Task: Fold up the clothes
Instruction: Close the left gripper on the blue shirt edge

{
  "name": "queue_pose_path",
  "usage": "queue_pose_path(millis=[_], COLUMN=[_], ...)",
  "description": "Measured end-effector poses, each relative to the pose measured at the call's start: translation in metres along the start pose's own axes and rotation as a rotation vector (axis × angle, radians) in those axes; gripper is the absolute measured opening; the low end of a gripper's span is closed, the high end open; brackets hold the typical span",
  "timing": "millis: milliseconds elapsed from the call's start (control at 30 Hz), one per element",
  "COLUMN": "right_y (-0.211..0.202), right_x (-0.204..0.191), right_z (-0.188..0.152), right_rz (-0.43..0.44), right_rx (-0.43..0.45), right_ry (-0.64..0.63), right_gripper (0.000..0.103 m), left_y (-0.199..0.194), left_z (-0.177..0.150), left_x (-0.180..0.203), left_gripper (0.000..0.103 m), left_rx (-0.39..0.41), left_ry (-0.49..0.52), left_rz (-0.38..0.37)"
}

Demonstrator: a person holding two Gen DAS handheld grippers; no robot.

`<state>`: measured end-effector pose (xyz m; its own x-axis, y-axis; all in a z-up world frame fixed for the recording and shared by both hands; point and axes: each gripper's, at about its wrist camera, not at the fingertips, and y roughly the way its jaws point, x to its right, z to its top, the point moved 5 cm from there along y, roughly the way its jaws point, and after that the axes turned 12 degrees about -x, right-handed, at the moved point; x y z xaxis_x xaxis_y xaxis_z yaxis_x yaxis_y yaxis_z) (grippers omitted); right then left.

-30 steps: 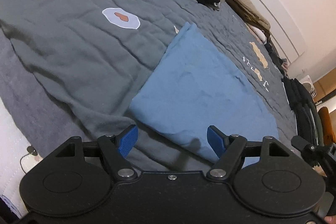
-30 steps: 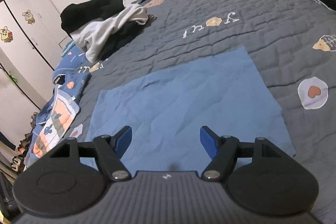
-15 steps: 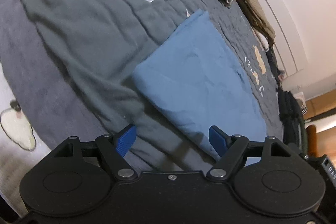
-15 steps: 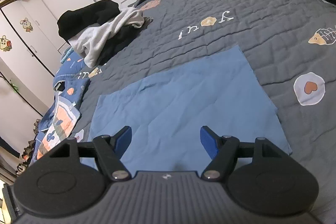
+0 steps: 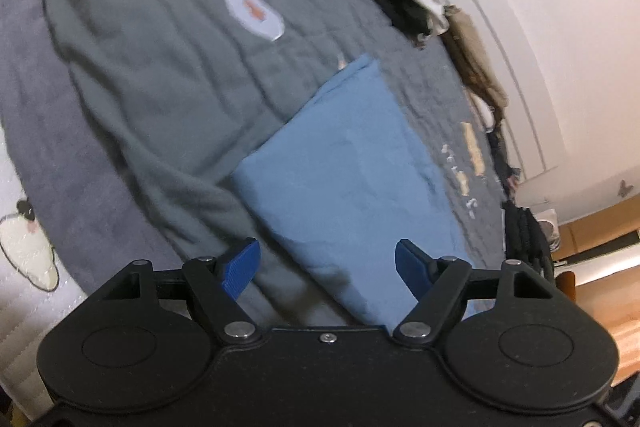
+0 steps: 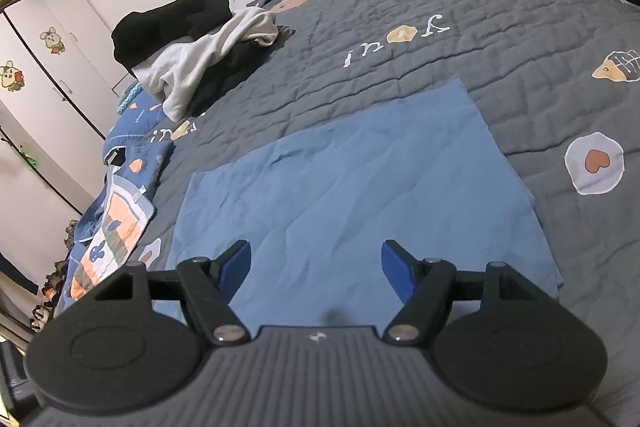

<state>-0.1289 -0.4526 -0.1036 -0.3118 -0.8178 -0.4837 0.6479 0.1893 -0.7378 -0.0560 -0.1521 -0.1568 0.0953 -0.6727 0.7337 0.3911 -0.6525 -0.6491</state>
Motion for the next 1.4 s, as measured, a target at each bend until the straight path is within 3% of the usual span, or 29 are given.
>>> queue_pose_path(millis=[267, 467, 633, 733, 833, 933, 1000, 1133, 1200, 1300, 1367, 1400], right_y=[0.003, 0.006, 0.006, 0.006, 0.006, 0.006, 0.006, 0.006, 0.005, 0.005, 0.005, 0.005], right_x=[-0.002, -0.006, -0.007, -0.006, -0.006, -0.006, -0.006, -0.003, -0.002, -0.002, -0.002, -0.002], right_z=[0.000, -0.003, -0.004, -0.004, -0.005, -0.005, -0.006, -0.007, -0.007, -0.007, -0.008, -0.008], right_rz=[-0.002, -0.001, -0.002, -0.003, -0.003, -0.001, -0.002, -0.003, -0.005, -0.003, -0.002, -0.001], right_rx=[-0.006, -0.014, -0.017, -0.017, -0.019, -0.019, -0.021, -0.024, -0.023, -0.023, -0.025, -0.027], right_ry=[-0.002, -0.012, -0.013, -0.012, -0.011, -0.013, -0.015, -0.013, -0.013, -0.008, -0.008, -0.007], right_gripper=[0.071, 0.071, 0.071, 0.071, 0.071, 0.071, 0.071, 0.071, 0.071, 0.071, 0.071, 0.071], left_y=[0.007, 0.016, 0.027, 0.029, 0.028, 0.024, 0.023, 0.024, 0.028, 0.035, 0.031, 0.029], left_z=[0.007, 0.012, 0.009, 0.006, 0.010, 0.017, 0.017, 0.016, 0.017, 0.016, 0.017, 0.017], left_x=[-0.001, -0.005, -0.015, -0.015, -0.017, -0.015, -0.014, -0.012, -0.013, -0.015, -0.012, -0.010], left_gripper=[0.072, 0.065, 0.062, 0.063, 0.061, 0.045, 0.028, 0.028, 0.036, 0.037, 0.030, 0.019], left_rx=[0.024, 0.049, 0.019, 0.020, 0.053, 0.087, 0.106, 0.108, 0.101, 0.085, 0.110, 0.126], left_ry=[0.002, -0.011, -0.067, -0.037, -0.063, -0.065, -0.046, -0.029, -0.029, -0.032, -0.024, -0.019], left_rz=[0.010, 0.008, 0.014, 0.027, -0.001, -0.010, 0.004, 0.018, 0.031, 0.035, 0.026, 0.021])
